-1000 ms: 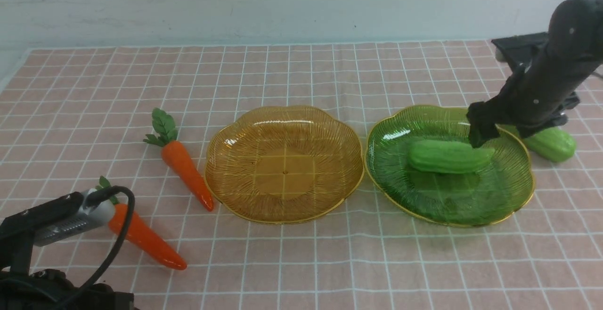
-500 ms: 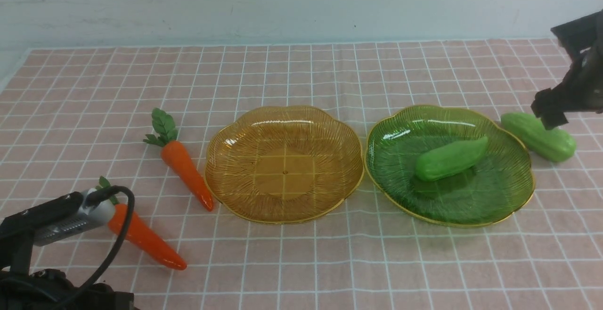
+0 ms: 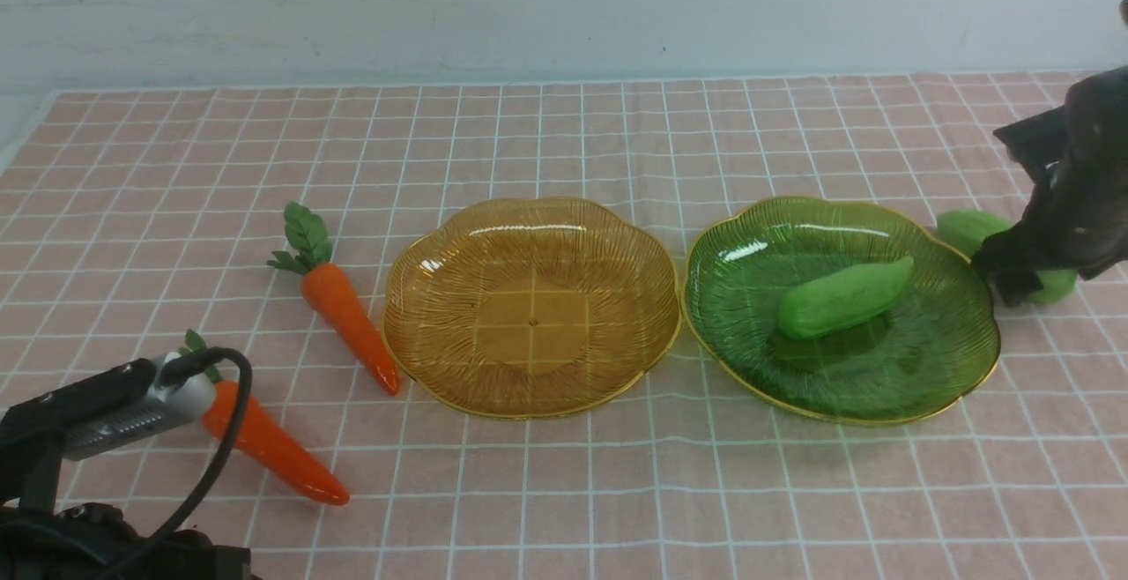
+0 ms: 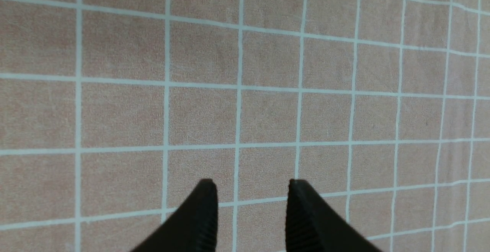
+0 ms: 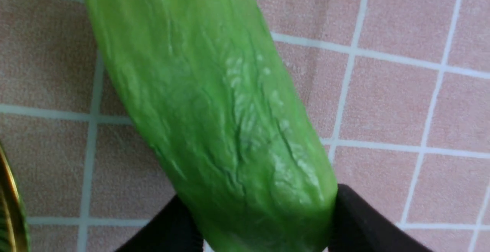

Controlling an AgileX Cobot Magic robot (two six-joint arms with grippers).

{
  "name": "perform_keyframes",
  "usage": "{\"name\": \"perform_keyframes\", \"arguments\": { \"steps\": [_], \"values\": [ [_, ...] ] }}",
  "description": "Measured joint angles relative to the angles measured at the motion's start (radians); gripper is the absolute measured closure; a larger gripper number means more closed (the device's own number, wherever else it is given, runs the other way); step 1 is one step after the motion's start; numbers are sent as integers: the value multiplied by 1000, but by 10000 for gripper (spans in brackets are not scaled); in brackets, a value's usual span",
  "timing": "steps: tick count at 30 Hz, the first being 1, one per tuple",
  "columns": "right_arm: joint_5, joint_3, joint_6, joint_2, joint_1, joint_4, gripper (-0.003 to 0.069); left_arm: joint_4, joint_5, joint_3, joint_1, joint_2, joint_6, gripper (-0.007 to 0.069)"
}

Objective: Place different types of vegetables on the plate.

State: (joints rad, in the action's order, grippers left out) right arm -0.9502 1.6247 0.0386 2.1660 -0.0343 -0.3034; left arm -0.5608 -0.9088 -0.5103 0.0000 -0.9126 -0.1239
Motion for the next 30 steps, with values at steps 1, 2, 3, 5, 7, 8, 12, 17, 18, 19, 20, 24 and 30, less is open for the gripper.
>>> {"name": "perform_keyframes", "arguments": {
  "steps": [1,2,3,5,7,8,12,17,18,19,20,24,30],
  "values": [
    [-38,25,0,0,0,1,281,0,0,0,0,0,0,386],
    [-80,50,1,0,0,2,278,0,0,0,0,0,0,386],
    [-152,86,1,0,0,5,277,0,0,0,0,0,0,386],
    [-244,164,-11,-9,0,39,277,0,1,0,0,0,0,386],
    [-253,174,-39,-26,0,76,277,0,3,0,0,0,0,386],
    [-257,174,-48,-47,0,113,277,0,6,0,0,0,0,386],
    [-268,95,-58,-150,3,358,277,0,13,0,0,0,0,386],
    [-278,-58,-30,-214,74,501,277,0,50,0,0,0,0,386],
    [-278,-69,-29,-211,85,499,277,0,54,0,0,0,0,386],
    [-279,-82,-27,-207,102,492,277,0,58,0,0,0,0,386],
    [-279,-92,-27,-199,115,482,277,0,60,0,0,0,0,386],
    [-276,-96,-30,-181,157,450,274,10,62,-6,0,0,0,382],
    [-274,-98,-83,-183,189,409,133,80,84,-38,0,0,19,326]
  ]
}}
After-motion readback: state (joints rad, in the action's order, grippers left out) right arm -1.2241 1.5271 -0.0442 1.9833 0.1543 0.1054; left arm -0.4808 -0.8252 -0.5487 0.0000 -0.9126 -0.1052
